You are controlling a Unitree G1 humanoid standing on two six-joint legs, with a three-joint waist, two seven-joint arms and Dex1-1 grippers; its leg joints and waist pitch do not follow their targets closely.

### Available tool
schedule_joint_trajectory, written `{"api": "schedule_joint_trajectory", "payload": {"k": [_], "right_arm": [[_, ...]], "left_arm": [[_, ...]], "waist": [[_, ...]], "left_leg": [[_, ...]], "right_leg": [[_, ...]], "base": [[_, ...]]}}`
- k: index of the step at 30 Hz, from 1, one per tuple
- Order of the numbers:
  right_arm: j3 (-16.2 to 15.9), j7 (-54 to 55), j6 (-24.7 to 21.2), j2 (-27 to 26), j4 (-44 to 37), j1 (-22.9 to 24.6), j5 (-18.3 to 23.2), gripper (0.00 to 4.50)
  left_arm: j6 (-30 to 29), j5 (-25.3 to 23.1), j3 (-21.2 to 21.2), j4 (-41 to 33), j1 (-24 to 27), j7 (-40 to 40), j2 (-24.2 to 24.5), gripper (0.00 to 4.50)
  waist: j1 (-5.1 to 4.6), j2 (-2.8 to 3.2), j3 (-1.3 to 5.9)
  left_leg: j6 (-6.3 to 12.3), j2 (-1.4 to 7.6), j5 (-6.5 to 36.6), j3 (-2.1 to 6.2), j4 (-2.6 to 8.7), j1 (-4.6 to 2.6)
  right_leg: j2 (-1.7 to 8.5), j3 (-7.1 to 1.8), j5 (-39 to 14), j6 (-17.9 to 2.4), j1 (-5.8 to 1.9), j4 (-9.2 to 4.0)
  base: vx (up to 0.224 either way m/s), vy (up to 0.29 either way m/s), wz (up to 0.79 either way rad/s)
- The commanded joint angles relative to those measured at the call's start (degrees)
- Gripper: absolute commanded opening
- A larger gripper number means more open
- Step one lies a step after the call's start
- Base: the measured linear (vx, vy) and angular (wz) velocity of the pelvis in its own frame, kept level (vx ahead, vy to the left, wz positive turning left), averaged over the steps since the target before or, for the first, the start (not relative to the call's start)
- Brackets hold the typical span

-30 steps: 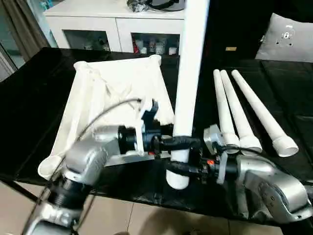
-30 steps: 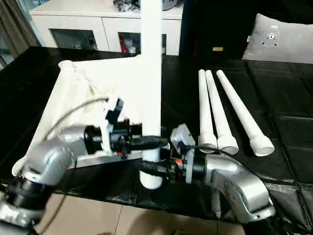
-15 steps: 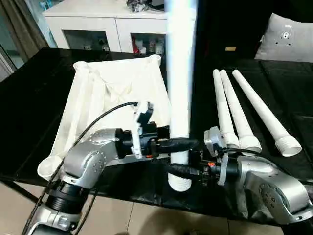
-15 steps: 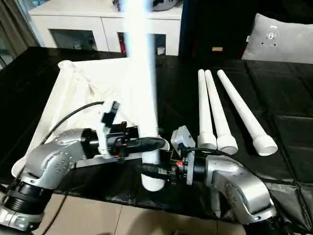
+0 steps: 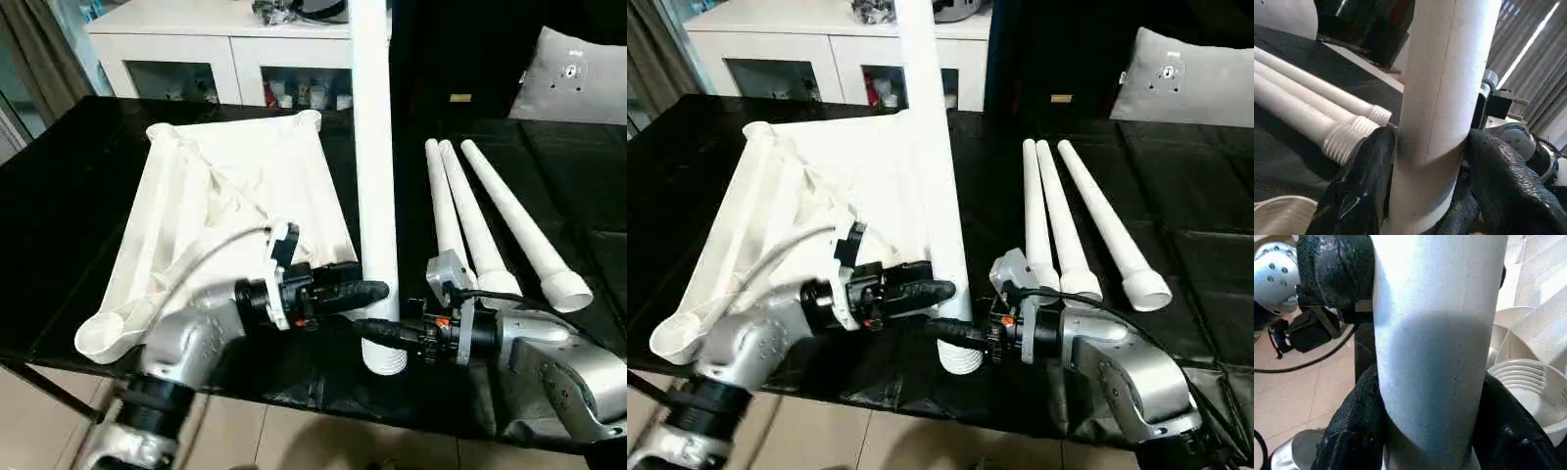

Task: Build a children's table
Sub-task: Pick table leg

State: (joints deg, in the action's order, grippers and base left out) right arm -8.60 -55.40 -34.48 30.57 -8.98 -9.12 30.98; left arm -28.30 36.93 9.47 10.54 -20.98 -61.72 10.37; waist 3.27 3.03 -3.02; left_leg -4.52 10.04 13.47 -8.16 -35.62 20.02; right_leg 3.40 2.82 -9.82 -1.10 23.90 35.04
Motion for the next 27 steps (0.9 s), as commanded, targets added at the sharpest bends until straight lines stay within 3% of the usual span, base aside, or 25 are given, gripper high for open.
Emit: {"api": "schedule_joint_trajectory", "payload": {"k": [1, 8, 11, 14, 17, 21, 23, 27], "right_arm": [[1.5, -1.2, -0.6, 1.0, -3.3, -0.5, 1.8, 1.90], [3.5, 1.4, 0.8, -0.9, -2.4, -2.3, 1.4, 1.90], [6.2, 6.5, 1.0, -4.9, -1.6, -4.0, 3.1, 1.89], [7.2, 8.5, 0.7, -7.0, -2.0, -4.6, 4.3, 1.89], [7.7, 11.0, 1.7, -9.1, -1.6, -5.1, 3.6, 1.89], [8.8, 14.4, 3.6, -12.4, -0.9, -6.1, 2.5, 1.89], [8.5, 16.7, 4.8, -14.4, -1.2, -7.0, 1.5, 1.89], [6.6, 18.2, 6.4, -15.0, -0.7, -8.0, -1.4, 1.89]], "left_arm": [[0.4, 0.6, -2.6, 1.5, 0.5, 1.2, 0.3, 3.07], [1.5, 0.6, -5.2, 0.6, 0.1, 2.3, 0.2, 3.07], [-1.6, 8.0, -10.6, -1.9, -0.3, 3.8, -1.1, 3.07], [-2.5, 9.1, -11.1, -4.5, 0.1, 4.0, -1.0, 3.08], [0.0, 5.8, -10.1, -5.9, 0.3, 5.8, -1.2, 3.51], [2.3, 4.7, -13.9, -3.5, -2.2, 13.6, -3.3, 3.83], [5.1, -2.6, -14.4, 0.5, -6.4, 23.4, -2.8, 3.88], [5.5, -9.7, -11.0, 1.0, -9.9, 27.6, -1.2, 3.88]], "waist": [[0.08, -1.52, 3.83], [0.04, -1.63, 3.83], [-0.18, -1.41, 3.84], [-0.08, -1.37, 3.87], [0.07, -1.04, 3.85], [0.03, -1.23, 3.87], [-0.14, -1.15, 3.86], [-0.07, -1.20, 3.81]], "left_leg": [[5.18, 1.46, 2.0, -0.37, 3.71, 1.07], [4.93, 1.45, 1.3, -0.33, 3.72, 1.18], [4.11, 1.31, 1.7, -0.51, 3.58, 1.07], [4.33, 1.53, 1.3, -0.35, 3.80, 0.95], [4.52, 1.71, 1.3, -0.36, 3.87, 0.75], [3.64, 1.46, 1.5, -0.39, 3.87, 1.04], [3.18, 1.24, 2.5, -0.30, 3.90, 0.93], [2.22, 1.28, 2.1, -0.17, 4.07, 0.96]], "right_leg": [[3.29, -2.16, -17.1, -9.0, -4.33, -4.70], [3.39, -2.14, -17.5, -8.5, -4.24, -4.68], [3.41, -2.13, -16.9, -9.4, -4.06, -4.40], [3.22, -2.06, -16.0, -9.8, -4.00, -4.40], [3.18, -2.15, -15.0, -9.7, -3.81, -4.40], [3.30, -2.10, -15.2, -9.1, -4.21, -4.45], [2.84, -1.95, -16.1, -7.4, -4.15, -4.76], [3.16, -2.06, -17.4, -5.8, -4.20, -4.76]], "base": [[0.000, 0.000, 0.00], [0.000, 0.000, 0.00], [0.000, 0.000, 0.00], [0.000, 0.000, 0.00], [0.000, 0.000, 0.00], [0.000, 0.000, 0.00], [0.000, 0.000, 0.00], [0.000, 0.000, 0.00]]}}
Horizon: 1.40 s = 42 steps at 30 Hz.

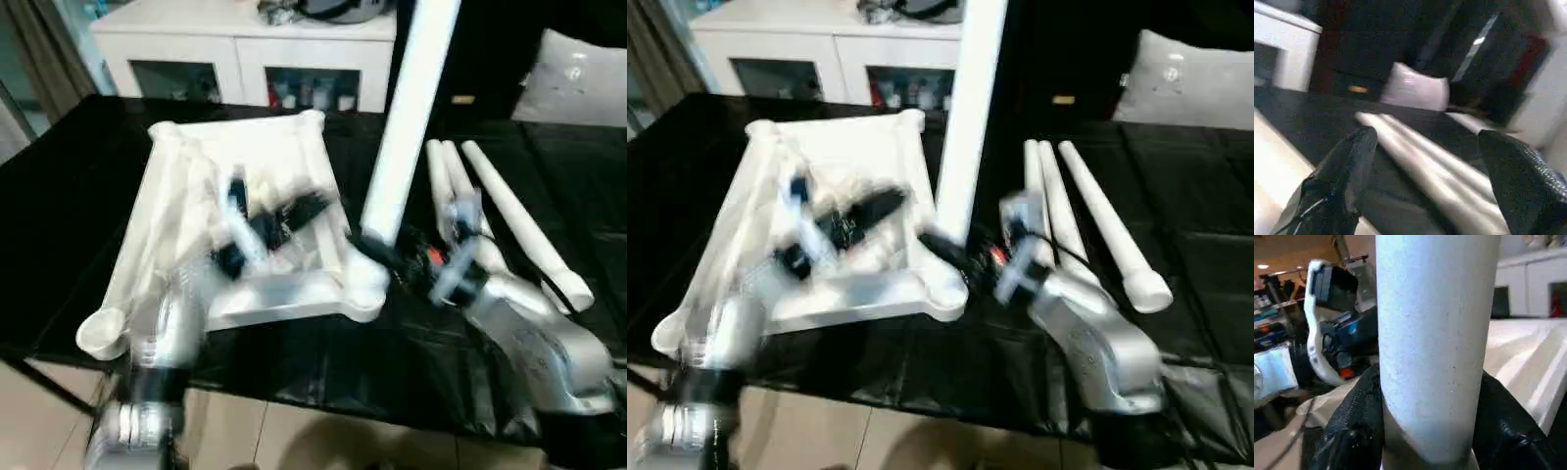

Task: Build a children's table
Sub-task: Pick table leg

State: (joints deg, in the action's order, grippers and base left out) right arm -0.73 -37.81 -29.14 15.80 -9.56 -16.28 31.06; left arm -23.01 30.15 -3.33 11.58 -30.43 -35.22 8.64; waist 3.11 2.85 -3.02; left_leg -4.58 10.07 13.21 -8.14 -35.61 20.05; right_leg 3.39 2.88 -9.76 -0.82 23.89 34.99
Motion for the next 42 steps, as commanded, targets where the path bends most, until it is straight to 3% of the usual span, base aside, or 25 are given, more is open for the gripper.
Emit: {"api": "schedule_joint_trajectory", "payload": {"k": [1, 6, 9, 15, 20, 25, 28, 29, 31, 33, 34, 35, 36, 37, 42], "right_arm": [[-1.8, 0.9, 1.6, -0.3, 0.3, -1.1, -2.3, 1.89], [-3.3, 1.3, 2.9, -0.5, 1.9, -1.5, -4.8, 1.89], [-4.7, 1.2, 4.1, 0.1, 2.5, -1.5, -7.0, 1.89], [-5.1, 2.3, 3.9, 0.5, 3.4, -1.4, -8.8, 1.89], [-4.5, 3.4, 5.1, -0.2, 4.5, -1.8, -9.5, 1.89], [-5.4, 4.2, 4.9, -0.3, 5.7, -2.1, -11.0, 1.89], [-5.2, 4.4, 4.7, -0.5, 5.6, -2.1, -10.7, 1.89], [-4.9, 4.7, 4.7, -0.7, 5.6, -2.0, -10.6, 1.89], [-4.3, 5.3, 5.5, -1.0, 5.9, -1.9, -10.8, 1.89], [-4.1, 5.6, 5.7, -1.1, 6.0, -1.8, -10.8, 1.89], [-4.0, 5.6, 5.8, -1.2, 6.0, -1.8, -10.9, 1.89], [-3.6, 5.5, 5.9, -1.1, 5.9, -1.6, -10.9, 1.89], [-3.5, 5.5, 6.1, -1.1, 5.9, -1.5, -11.0, 1.89], [-3.0, 5.5, 8.3, -1.5, 5.9, -1.1, -11.3, 1.89], [-1.6, 7.0, 3.8, -0.9, 5.7, -1.5, -9.9, 1.89]], "left_arm": [[0.5, -4.3, 3.3, -1.1, -1.1, 0.3, 0.9, 3.88], [0.1, -6.0, 8.1, -5.7, -2.6, -2.3, 1.1, 3.88], [1.0, -8.0, 11.6, -7.8, -2.7, -4.5, 2.3, 3.88], [1.4, -9.1, 13.2, -10.0, -2.3, -6.7, 3.5, 3.88], [2.8, -10.8, 13.5, -9.9, -2.2, -6.5, 4.7, 3.88], [4.5, -13.0, 16.6, -12.7, -1.3, -8.9, 5.8, 3.88], [4.1, -12.9, 16.3, -12.7, -1.3, -8.2, 5.3, 3.88], [4.0, -12.8, 15.4, -11.6, -1.6, -7.1, 4.9, 3.88], [4.1, -12.7, 14.2, -10.3, -1.8, -6.3, 4.9, 3.88], [4.3, -12.7, 13.6, -9.7, -1.9, -5.9, 5.0, 3.88], [4.2, -12.7, 13.4, -9.5, -1.9, -5.8, 5.0, 3.88], [4.2, -13.1, 12.1, -7.8, -1.8, -5.1, 5.8, 3.88], [4.2, -13.3, 11.9, -7.5, -1.7, -5.1, 6.2, 3.88], [4.4, -13.8, 11.0, -6.1, -1.1, -5.5, 7.6, 3.88], [4.5, -16.2, 10.9, -4.2, 1.6, -6.9, 11.4, 3.88]], "waist": [[0.10, -0.94, 3.89], [0.32, -0.74, 4.11], [0.19, -0.81, 3.91], [-0.03, -0.75, 3.76], [-0.05, -0.79, 3.85], [-0.03, -0.66, 3.90], [-0.02, -0.60, 3.87], [-0.04, -0.30, 3.77], [-0.05, -0.58, 3.79], [-0.07, -0.46, 3.80], [-0.11, -0.25, 3.79], [-0.02, 0.37, 3.89], [-0.21, -0.14, 3.86], [-0.16, 0.34, 3.87], [-1.06, 0.37, 3.91]], "left_leg": [[2.24, 1.27, 1.9, -0.19, 4.04, 0.92], [2.65, 1.42, 0.5, -0.23, 3.81, 1.14], [2.59, 1.34, 2.0, -0.23, 3.94, 1.17], [2.16, 1.41, 3.6, -0.22, 4.10, 1.00], [2.18, 1.36, 3.3, -0.24, 4.03, 1.04], [2.09, 1.47, 3.0, -0.17, 4.09, 1.04], [2.11, 1.40, 3.0, -0.24, 4.04, 1.08], [1.91, 1.41, 3.7, -0.24, 4.11, 1.00], [1.66, 1.31, 4.0, -0.26, 4.10, 1.08], [1.54, 1.31, 4.2, -0.22, 4.13, 0.99], [1.53, 1.32, 4.4, -0.24, 4.13, 0.97], [1.37, 1.27, 4.3, -0.14, 4.07, 0.95], [1.47, 1.18, 4.6, -0.16, 4.12, 1.05], [1.41, 1.20, 4.6, -0.04, 4.16, 1.01], [1.55, 1.20, 4.3, 0.07, 4.19, 1.01]], "right_leg": [[3.20, -2.17, -16.9, -6.3, -4.12, -4.57], [3.44, -2.34, -11.4, -9.3, -4.19, -3.91], [3.40, -2.25, -13.3, -9.0, -4.26, -4.16], [3.32, -2.25, -15.8, -8.6, -4.06, -4.40], [3.33, -2.28, -14.9, -8.9, -4.03, -4.31], [3.42, -2.35, -13.1, -9.5, -4.13, -4.05], [3.45, -2.39, -13.0, -9.8, -4.13, -4.09], [3.42, -2.33, -13.9, -9.9, -4.05, -4.21], [3.41, -2.33, -14.7, -9.5, -4.18, -4.33], [3.34, -2.29, -15.0, -9.2, -4.10, -4.39], [3.30, -2.30, -14.8, -9.3, -4.04, -4.44], [3.31, -2.26, -14.1, -9.5, -4.04, -4.28], [3.19, -2.23, -13.5, -9.5, -4.22, -4.32], [3.25, -2.20, -13.3, -9.6, -4.21, -4.23], [3.15, -2.12, -13.0, -9.7, -4.30, -4.22]], "base": [[0.000, 0.000, 0.00], [0.000, 0.000, 0.00], [0.000, 0.000, 0.00], [0.000, 0.000, 0.00], [0.000, 0.000, 0.00], [0.000, 0.000, 0.00], [0.000, 0.000, 0.00], [0.000, 0.000, 0.00], [0.000, 0.000, 0.00], [0.000, 0.000, 0.00], [0.000, 0.000, 0.00], [0.000, 0.000, 0.00], [0.000, 0.000, 0.00], [0.000, 0.000, 0.00], [0.000, 0.000, 0.00]]}}
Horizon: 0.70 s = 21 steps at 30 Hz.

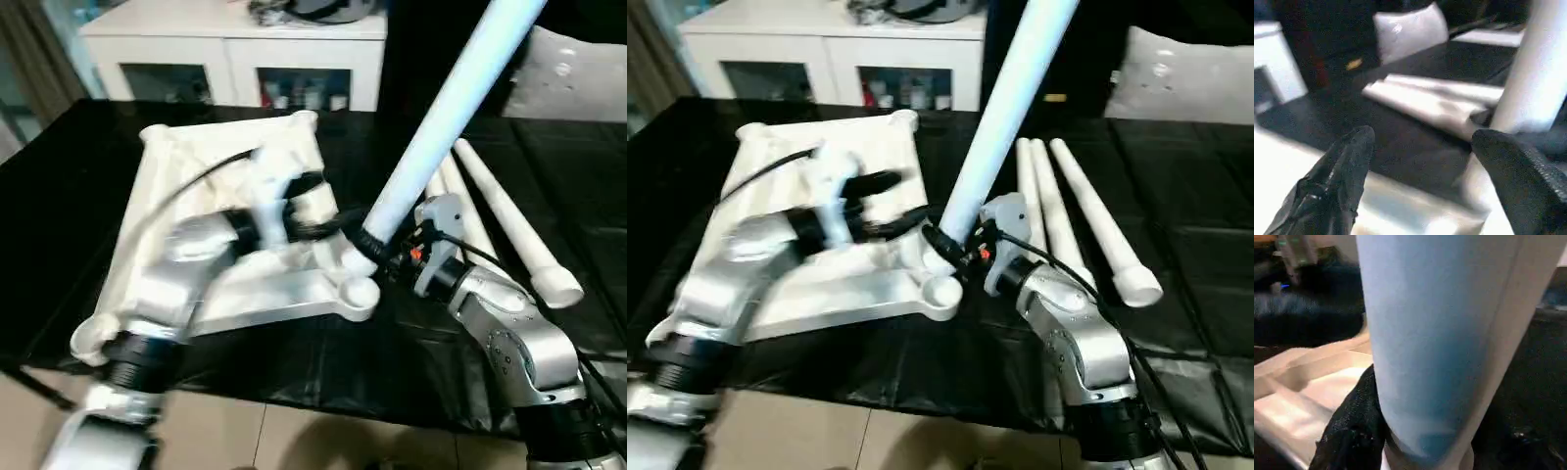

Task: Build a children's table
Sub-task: Pick table leg

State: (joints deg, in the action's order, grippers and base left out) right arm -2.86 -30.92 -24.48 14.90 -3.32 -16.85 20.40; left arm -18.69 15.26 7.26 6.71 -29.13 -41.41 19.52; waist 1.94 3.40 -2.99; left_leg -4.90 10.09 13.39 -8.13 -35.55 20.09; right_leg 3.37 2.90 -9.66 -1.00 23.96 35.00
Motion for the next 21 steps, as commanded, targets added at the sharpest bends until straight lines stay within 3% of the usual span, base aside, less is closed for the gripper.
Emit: {"api": "schedule_joint_trajectory", "payload": {"k": [1, 7, 8, 9, 13, 17, 21], "right_arm": [[0.6, -0.1, -1.3, 0.1, -0.5, -0.9, 1.1, 1.89], [-0.4, -3.1, -1.4, 1.2, 0.3, -1.6, 1.5, 1.89], [-0.5, -3.2, -1.5, 1.3, 0.5, -1.8, 1.5, 1.89], [-0.6, -3.9, -2.1, 1.6, 1.2, -2.3, 1.4, 1.89], [-0.7, -5.5, -3.2, 2.7, 1.0, -2.6, 1.6, 1.89], [-0.8, -6.2, -2.9, 3.3, -0.2, -1.9, 1.9, 1.89], [-1.4, -5.8, -3.2, 4.0, -2.2, -0.1, 1.1, 1.89]], "left_arm": [[0.4, -1.9, 0.6, 0.8, 0.6, -0.8, 1.0, 3.88], [2.1, -5.1, 8.8, 0.1, 4.9, -10.2, 7.6, 3.88], [2.2, -5.2, 9.1, 0.3, 5.1, -10.8, 7.8, 3.71], [3.4, -5.7, 9.9, 1.4, 5.6, -13.2, 8.4, 3.61], [5.4, -7.0, 10.7, 5.5, 4.8, -15.6, 8.7, 3.35], [6.0, -7.1, 11.4, 8.8, 3.4, -16.9, 8.7, 3.02], [5.9, -7.9, 12.0, 12.0, 2.2, -17.4, 7.7, 2.76]], "waist": [[0.06, 0.00, 3.85], [0.46, -0.60, 3.72], [0.43, -0.43, 3.67], [0.40, -0.67, 3.61], [0.45, -0.44, 3.54], [0.36, 0.19, 3.73], [0.39, 0.14, 3.86]], "left_leg": [[1.95, 1.27, 4.5, -0.01, 4.18, 0.79], [2.31, 1.70, 4.9, -0.01, 4.49, 0.66], [2.13, 1.72, 4.9, -0.07, 4.50, 0.66], [2.16, 1.69, 5.2, -0.14, 4.52, 0.68], [1.78, 1.53, 5.8, -0.17, 4.53, 0.68], [1.36, 1.47, 5.1, -0.08, 4.44, 0.61], [1.41, 1.44, 4.5, -0.10, 4.32, 0.62]], "right_leg": [[3.14, -2.14, -13.6, -9.6, -4.17, -4.30], [3.62, -2.40, -14.4, -10.2, -3.91, -4.08], [3.64, -2.43, -14.5, -10.4, -3.84, -4.06], [3.64, -2.45, -14.8, -10.4, -3.86, -4.24], [3.65, -2.52, -15.5, -10.2, -3.97, -4.27], [3.62, -2.46, -13.2, -10.6, -4.10, -4.11], [3.52, -2.43, -11.6, -11.0, -4.20, -4.07]], "base": [[0.000, 0.000, 0.00], [0.000, 0.000, 0.00], [0.000, 0.000, 0.00], [0.000, 0.000, 0.00], [0.000, 0.000, 0.00], [0.000, 0.000, 0.00], [0.000, 0.000, 0.00]]}}
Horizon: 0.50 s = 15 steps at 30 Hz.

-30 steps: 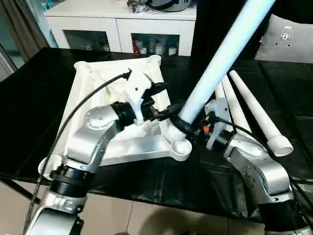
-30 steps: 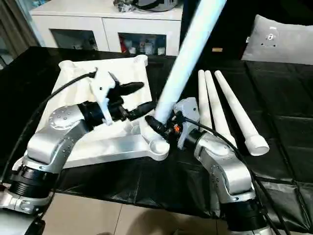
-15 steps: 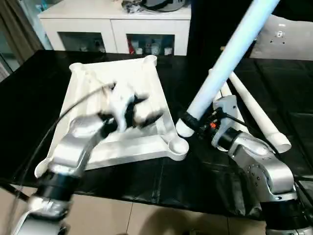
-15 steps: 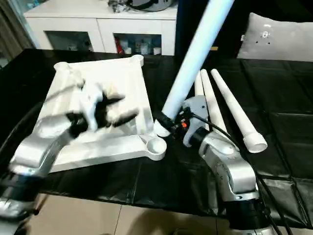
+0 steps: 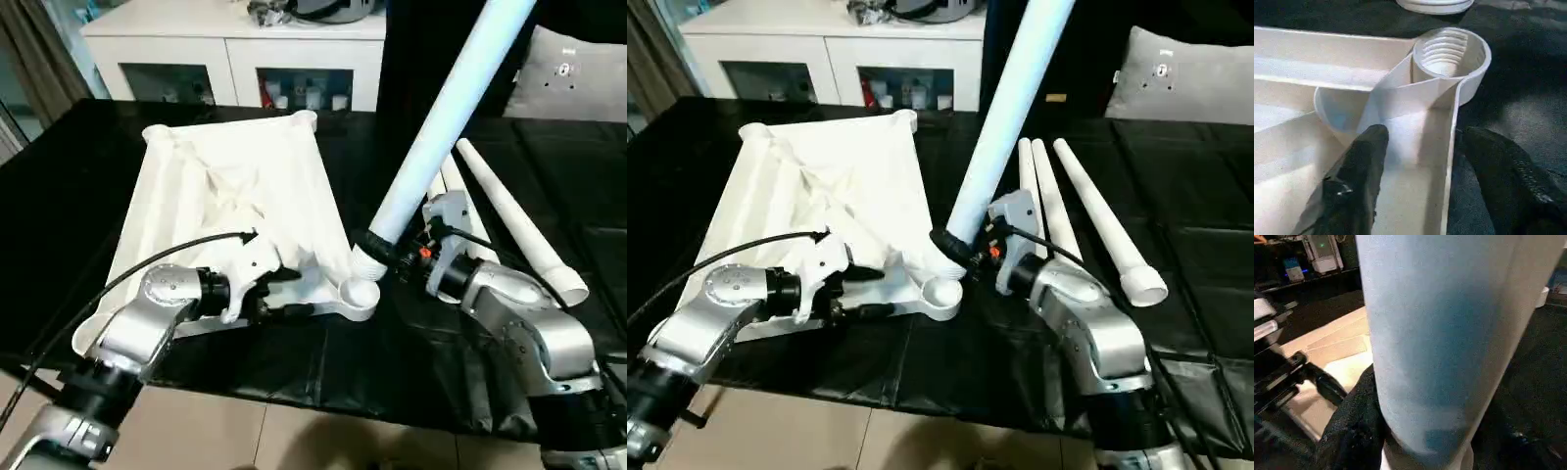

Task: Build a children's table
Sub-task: Pick table leg, then insert table leg to table base

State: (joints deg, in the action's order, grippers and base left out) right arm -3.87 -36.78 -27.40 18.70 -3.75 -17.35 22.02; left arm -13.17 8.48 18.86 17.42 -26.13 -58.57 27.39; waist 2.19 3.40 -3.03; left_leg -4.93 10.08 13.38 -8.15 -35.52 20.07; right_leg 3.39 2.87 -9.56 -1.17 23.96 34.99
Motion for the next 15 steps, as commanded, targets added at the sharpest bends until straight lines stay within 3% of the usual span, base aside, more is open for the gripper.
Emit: {"api": "schedule_joint_trajectory", "payload": {"k": [1, 3, 8, 11, 12, 13, 15], "right_arm": [[-0.5, 0.0, -0.2, 0.2, -2.0, 0.8, -0.9, 1.89], [-0.7, -0.2, 0.4, 0.2, -2.3, 1.3, -1.2, 1.89], [-0.8, -1.3, -1.5, 0.6, -3.5, 2.1, 0.7, 1.89], [-0.8, -1.4, -3.1, 0.6, -3.9, 2.1, 1.8, 1.89], [-1.1, -1.8, -3.3, 0.6, -3.9, 1.9, 1.9, 1.89], [-1.2, -1.9, -3.5, 0.5, -3.9, 1.7, 1.9, 1.89], [-1.3, -1.9, -3.7, 0.4, -3.9, 1.6, 2.0, 1.89]], "left_arm": [[0.5, -1.4, 0.4, 2.0, -1.0, -0.1, -0.5, 2.71], [0.2, -1.3, 0.0, 3.1, -1.4, -0.1, -1.0, 2.52], [-1.5, -0.6, 0.4, 2.8, -0.9, -2.0, -0.7, 2.08], [-2.2, -0.3, 0.6, 1.9, -0.3, -2.8, -0.3, 1.87], [-1.9, -0.7, 0.5, 1.8, -0.3, -2.7, -0.2, 1.78], [-2.0, -0.6, 0.5, 1.7, -0.2, -3.0, -0.1, 1.61], [-2.0, -0.6, 0.4, 1.8, -0.2, -3.3, 0.0, 1.61]], "waist": [[0.09, 0.14, 3.94], [0.09, 0.24, 3.89], [-0.05, -0.17, 3.64], [0.03, -0.01, 3.69], [-0.01, -0.32, 3.67], [0.07, -0.25, 3.71], [0.13, -0.21, 3.71]], "left_leg": [[1.48, 1.43, 4.3, -0.08, 4.25, 0.71], [1.34, 1.49, 4.9, -0.04, 4.30, 0.69], [1.54, 1.55, 6.6, 0.00, 4.51, 0.72], [1.74, 1.66, 6.2, 0.06, 4.53, 0.69], [1.74, 1.66, 6.2, 0.01, 4.51, 0.71], [1.74, 1.64, 5.8, 0.00, 4.47, 0.74], [1.75, 1.65, 5.6, 0.00, 4.47, 0.68]], "right_leg": [[3.50, -2.42, -11.2, -10.9, -4.26, -4.04], [3.61, -2.40, -11.9, -11.1, -4.27, -4.10], [3.66, -2.37, -16.6, -10.0, -4.15, -4.62], [3.70, -2.42, -16.2, -10.1, -4.09, -4.49], [3.64, -2.42, -16.1, -10.1, -4.05, -4.53], [3.71, -2.44, -15.6, -10.3, -4.08, -4.45], [3.68, -2.42, -15.3, -10.4, -4.05, -4.37]], "base": [[0.000, 0.000, 0.00], [0.000, 0.000, 0.00], [0.000, 0.000, 0.00], [0.000, 0.000, 0.00], [0.000, 0.000, 0.00], [0.000, 0.000, 0.00], [0.000, 0.000, 0.00]]}}
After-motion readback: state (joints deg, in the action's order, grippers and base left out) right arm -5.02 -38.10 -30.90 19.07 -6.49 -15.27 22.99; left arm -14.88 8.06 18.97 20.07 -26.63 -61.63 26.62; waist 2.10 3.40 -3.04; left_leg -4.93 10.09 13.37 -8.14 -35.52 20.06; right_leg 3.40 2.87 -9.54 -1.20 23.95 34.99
